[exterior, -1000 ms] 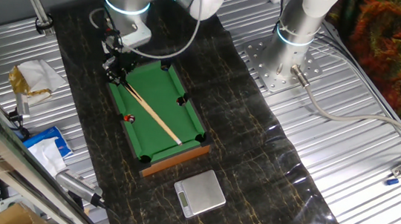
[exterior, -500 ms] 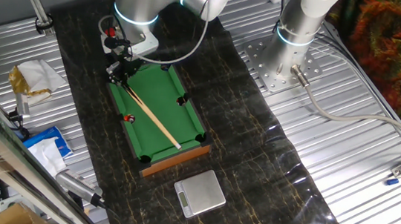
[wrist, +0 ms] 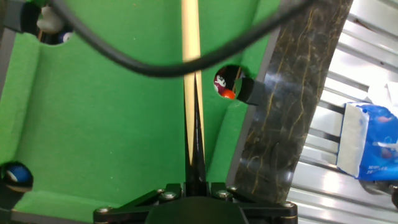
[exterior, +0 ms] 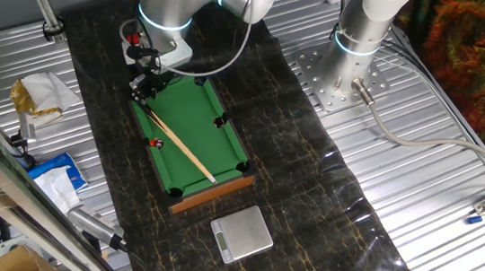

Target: Hit the pool ball

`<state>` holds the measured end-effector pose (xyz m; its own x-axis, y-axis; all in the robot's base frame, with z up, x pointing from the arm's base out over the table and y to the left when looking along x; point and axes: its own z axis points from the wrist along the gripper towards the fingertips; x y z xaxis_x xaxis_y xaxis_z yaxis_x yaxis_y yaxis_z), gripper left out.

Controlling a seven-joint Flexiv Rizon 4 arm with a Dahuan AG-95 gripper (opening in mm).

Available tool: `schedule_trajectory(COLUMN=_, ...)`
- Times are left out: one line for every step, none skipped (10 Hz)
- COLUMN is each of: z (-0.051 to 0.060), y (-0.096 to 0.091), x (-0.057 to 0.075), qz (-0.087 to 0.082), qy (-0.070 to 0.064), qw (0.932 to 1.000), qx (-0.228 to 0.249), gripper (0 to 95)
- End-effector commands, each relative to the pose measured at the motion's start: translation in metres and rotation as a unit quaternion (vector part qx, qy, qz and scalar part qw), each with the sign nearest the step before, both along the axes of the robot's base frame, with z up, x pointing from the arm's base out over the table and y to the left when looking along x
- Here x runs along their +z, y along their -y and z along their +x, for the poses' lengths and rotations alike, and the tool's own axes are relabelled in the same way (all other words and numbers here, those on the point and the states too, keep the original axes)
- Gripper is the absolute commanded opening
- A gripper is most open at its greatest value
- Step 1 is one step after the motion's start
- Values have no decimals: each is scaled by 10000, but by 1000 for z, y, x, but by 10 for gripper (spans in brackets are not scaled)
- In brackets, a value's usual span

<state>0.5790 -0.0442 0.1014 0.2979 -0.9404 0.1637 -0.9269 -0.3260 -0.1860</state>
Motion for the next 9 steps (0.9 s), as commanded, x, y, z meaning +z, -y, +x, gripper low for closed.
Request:
schedule_trajectory(z=1, y=1, x=-2, qz=-19, qy=26, qw=10000, qx=18, gripper=570)
schedule_trajectory(z=1, y=1, x=-1, qz=-51, qy=23, qw=10000, qx=3, gripper=570)
schedule_trajectory(z=1, y=1, x=1, qz=-89, qy=21, qw=10000, qx=7, gripper=570)
schedule_trajectory(z=1, y=1, x=3, qz=-91, qy=15, qw=10000, qx=5, gripper=570)
schedule_trajectory(z=1, y=1, x=4, qz=-99, qy=12, qw=9999, qx=33, gripper=570)
schedule_trajectory(z=1, y=1, x=5, qz=-126, qy=7, qw=9999, qx=80, gripper=570)
schedule_trajectory(z=1, y=1, x=5, qz=-139, qy=6, qw=9999, qx=91, gripper=380)
schedule_trajectory(z=1, y=1, x=5, qz=-141, qy=10, qw=9999, qx=95, gripper=380)
schedule_trajectory(z=1, y=1, x=5, qz=-133, qy=8, qw=9998, qx=113, gripper=380)
